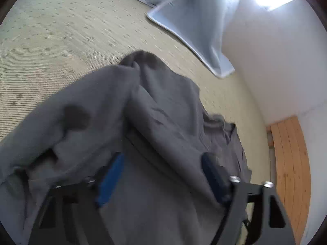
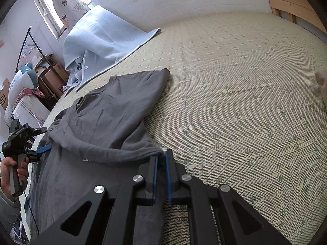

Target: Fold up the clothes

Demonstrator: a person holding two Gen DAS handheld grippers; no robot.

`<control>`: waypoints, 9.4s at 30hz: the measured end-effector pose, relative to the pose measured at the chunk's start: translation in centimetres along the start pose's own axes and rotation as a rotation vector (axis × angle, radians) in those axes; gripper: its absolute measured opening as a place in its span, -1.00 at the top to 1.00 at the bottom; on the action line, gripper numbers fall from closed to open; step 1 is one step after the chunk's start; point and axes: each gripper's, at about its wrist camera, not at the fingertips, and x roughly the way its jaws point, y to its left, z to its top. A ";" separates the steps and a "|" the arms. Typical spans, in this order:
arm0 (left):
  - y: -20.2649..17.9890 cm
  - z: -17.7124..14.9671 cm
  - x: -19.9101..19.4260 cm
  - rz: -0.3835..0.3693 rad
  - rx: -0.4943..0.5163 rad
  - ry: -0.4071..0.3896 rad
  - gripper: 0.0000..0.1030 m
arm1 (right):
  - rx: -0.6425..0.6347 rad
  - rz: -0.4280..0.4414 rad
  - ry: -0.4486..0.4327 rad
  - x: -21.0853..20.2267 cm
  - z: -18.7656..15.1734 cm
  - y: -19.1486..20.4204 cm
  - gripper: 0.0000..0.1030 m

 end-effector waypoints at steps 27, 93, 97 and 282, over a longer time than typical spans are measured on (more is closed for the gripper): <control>1.1 1.6 1.3 0.150 -0.085 -0.027 0.82 | 0.005 0.007 0.000 -0.1 0.0 -0.2 0.88; 4.9 -2.9 -6.5 0.171 -0.071 -0.050 0.88 | -0.230 -0.038 0.025 -2.9 -1.7 2.8 0.95; 5.2 -3.0 -6.9 0.169 -0.076 -0.048 0.88 | -0.259 -0.032 0.028 -3.9 -1.9 3.6 0.93; 21.2 -16.6 -36.1 0.332 -0.125 -0.380 0.99 | -0.269 0.170 0.135 -13.9 -15.7 20.3 0.28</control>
